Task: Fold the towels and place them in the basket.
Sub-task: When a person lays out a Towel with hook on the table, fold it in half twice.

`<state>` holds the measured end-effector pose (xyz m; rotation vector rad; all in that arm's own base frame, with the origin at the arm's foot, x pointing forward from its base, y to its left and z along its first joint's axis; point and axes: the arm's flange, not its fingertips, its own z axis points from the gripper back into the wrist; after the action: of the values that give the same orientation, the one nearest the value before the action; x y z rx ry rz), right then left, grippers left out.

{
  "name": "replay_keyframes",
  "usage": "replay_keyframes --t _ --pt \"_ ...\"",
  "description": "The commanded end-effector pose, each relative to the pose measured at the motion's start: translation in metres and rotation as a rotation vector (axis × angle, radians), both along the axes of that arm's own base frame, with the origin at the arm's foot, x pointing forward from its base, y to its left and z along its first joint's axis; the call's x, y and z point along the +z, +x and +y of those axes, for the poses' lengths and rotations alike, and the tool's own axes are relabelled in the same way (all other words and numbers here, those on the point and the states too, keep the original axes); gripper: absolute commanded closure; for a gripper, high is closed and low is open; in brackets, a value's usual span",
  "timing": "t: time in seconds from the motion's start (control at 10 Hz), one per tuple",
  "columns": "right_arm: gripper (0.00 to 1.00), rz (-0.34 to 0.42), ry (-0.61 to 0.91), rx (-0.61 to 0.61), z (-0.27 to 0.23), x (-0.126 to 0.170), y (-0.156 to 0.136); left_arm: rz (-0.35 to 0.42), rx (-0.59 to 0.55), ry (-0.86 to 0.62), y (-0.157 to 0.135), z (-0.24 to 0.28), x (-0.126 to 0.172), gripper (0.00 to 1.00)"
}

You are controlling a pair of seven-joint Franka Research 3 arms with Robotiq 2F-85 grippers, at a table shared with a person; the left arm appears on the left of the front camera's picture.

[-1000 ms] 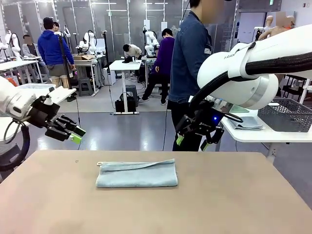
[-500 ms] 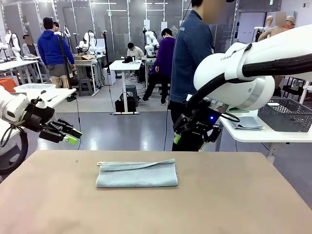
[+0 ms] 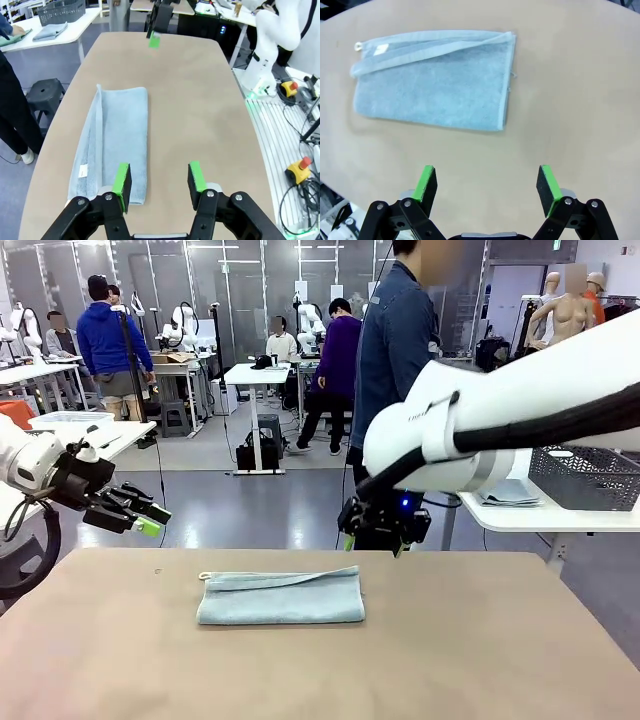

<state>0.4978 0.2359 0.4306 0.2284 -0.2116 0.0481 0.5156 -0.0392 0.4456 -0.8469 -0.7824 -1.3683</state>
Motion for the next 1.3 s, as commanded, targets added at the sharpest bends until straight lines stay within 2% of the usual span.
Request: replay_keyframes --t 0.0,0.4,0.7,1.2 --pt "0.0 0.008 -0.055 -0.042 0.017 -0.028 0.02 -0.008 0.002 0.002 -0.003 0.0 0.001 0.41" --pt "0.0 0.038 -0.108 -0.073 0.036 -0.079 0.033 -0.008 0.002 0.002 -0.003 0.0 0.001 0.41" --pt "0.0 0.003 -0.168 -0.097 0.048 -0.099 0.043 -0.008 0.002 0.002 -0.003 0.0 0.001 0.41" --pt "0.0 0.02 -0.193 -0.131 0.049 -0.125 0.062 -0.008 0.002 0.002 -0.003 0.0 0.001 0.41"
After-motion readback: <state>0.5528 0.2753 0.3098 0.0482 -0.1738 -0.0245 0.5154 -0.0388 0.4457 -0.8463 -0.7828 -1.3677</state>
